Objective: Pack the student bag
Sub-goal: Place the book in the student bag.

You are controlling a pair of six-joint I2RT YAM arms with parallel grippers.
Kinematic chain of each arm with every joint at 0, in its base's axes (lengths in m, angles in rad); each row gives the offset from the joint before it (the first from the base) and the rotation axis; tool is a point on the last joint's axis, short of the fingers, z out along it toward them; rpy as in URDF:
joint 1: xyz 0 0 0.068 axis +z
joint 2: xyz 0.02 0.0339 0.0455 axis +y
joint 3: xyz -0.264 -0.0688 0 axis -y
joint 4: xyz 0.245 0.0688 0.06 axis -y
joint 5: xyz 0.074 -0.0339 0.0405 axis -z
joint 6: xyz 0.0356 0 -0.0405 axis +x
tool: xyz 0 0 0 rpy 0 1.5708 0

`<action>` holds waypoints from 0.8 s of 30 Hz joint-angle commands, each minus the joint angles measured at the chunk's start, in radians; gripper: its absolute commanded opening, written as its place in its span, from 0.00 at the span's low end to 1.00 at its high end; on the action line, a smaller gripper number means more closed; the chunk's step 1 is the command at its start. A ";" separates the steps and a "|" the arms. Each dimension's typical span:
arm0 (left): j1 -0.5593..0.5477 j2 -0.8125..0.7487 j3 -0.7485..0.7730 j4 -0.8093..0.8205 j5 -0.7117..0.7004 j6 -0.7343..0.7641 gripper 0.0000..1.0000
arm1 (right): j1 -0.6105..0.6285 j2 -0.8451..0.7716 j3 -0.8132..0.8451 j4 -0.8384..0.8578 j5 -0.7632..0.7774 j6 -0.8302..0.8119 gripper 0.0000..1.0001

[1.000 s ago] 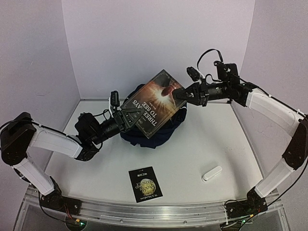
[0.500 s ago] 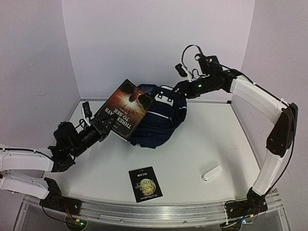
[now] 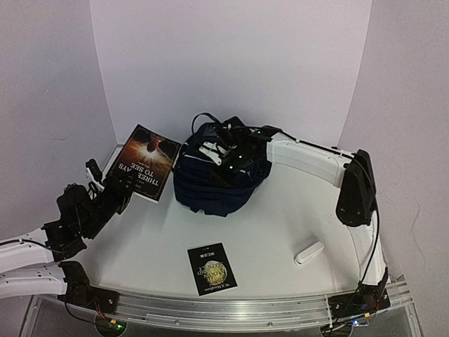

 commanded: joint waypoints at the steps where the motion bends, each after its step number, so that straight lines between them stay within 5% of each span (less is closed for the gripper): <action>1: 0.001 -0.060 0.007 -0.043 -0.075 -0.025 0.00 | 0.028 0.052 0.089 0.027 0.114 -0.085 0.40; 15: 0.001 -0.092 -0.009 -0.057 -0.080 -0.026 0.00 | 0.053 0.175 0.127 0.068 0.246 -0.193 0.40; 20: 0.001 -0.102 -0.014 -0.060 -0.079 -0.025 0.00 | 0.057 0.197 0.103 0.093 0.312 -0.235 0.47; 24: 0.000 -0.105 -0.021 -0.068 -0.085 -0.032 0.00 | 0.058 0.199 0.080 0.119 0.377 -0.243 0.29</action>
